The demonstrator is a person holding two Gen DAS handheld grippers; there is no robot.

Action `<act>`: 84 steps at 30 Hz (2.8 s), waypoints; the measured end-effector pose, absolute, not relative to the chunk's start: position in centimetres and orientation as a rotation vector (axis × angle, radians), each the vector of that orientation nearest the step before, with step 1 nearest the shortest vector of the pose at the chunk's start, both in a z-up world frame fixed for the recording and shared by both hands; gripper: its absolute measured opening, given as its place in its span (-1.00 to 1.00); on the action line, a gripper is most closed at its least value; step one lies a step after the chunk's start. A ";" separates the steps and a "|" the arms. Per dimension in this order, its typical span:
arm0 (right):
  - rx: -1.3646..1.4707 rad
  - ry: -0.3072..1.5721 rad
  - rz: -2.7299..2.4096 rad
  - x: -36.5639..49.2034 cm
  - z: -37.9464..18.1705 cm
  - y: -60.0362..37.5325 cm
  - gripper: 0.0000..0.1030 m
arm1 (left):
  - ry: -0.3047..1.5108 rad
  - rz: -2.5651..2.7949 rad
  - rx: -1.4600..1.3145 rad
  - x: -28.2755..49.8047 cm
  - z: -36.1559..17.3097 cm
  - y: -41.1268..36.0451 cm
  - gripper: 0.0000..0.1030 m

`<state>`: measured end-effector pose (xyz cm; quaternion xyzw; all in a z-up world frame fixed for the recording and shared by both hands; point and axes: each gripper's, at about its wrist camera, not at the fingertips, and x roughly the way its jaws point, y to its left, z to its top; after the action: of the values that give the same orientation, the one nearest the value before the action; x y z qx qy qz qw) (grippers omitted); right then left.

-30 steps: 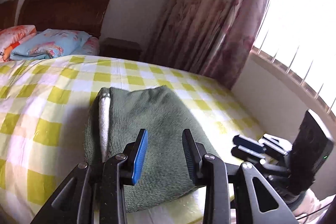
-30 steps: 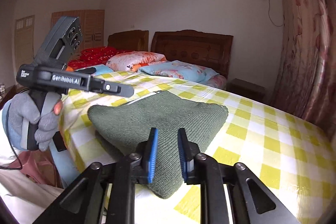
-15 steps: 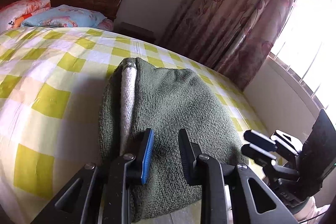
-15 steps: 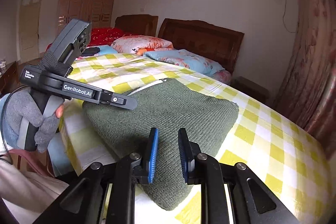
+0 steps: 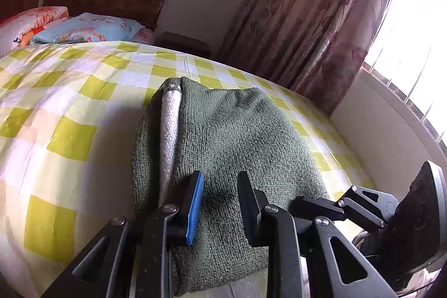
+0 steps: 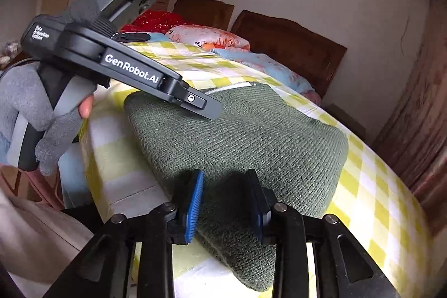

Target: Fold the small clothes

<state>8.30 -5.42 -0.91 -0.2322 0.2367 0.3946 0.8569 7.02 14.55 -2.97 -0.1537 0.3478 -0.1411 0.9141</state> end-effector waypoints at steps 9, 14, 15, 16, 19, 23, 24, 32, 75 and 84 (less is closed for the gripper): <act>-0.372 0.499 0.790 9.8 -0.7 -8.1 -0.03 | 0.720 -0.267 -0.270 7.0 -2.9 13.7 -0.47; -0.375 0.530 0.806 10.0 0.3 -7.5 0.80 | 0.721 -0.263 -0.257 7.1 -2.8 13.7 -0.44; -0.377 0.528 0.810 9.9 0.7 -7.6 0.92 | 0.723 -0.262 -0.254 7.1 -2.8 13.6 -0.43; -0.370 0.520 0.812 9.9 1.1 -7.7 1.00 | 0.727 -0.261 -0.251 7.2 -2.6 13.5 -0.41; -0.346 0.474 0.792 10.5 2.7 -8.2 1.00 | 0.716 -0.231 -0.210 7.5 -1.1 12.6 -0.22; -0.282 0.501 0.758 13.1 2.8 -8.5 1.00 | 0.663 -0.231 -0.138 8.2 0.8 10.8 0.35; -0.276 0.550 0.779 13.9 1.9 -8.2 1.00 | 0.679 -0.223 -0.129 8.8 0.5 10.5 0.35; -0.360 0.583 0.816 14.9 1.7 -7.7 1.00 | 0.753 -0.190 -0.103 10.4 -0.7 10.5 0.31; -0.307 0.620 0.793 13.2 -0.3 -8.9 1.00 | 0.730 -0.074 0.016 8.6 -3.2 10.2 0.43; -0.225 0.572 0.763 12.5 0.9 -10.1 1.00 | 0.714 -0.061 -0.027 7.9 -3.3 11.1 0.52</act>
<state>12.55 -10.13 0.87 -0.1080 0.2749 0.3664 0.8823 7.94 11.10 -3.25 -0.0133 0.3493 -0.0299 0.9364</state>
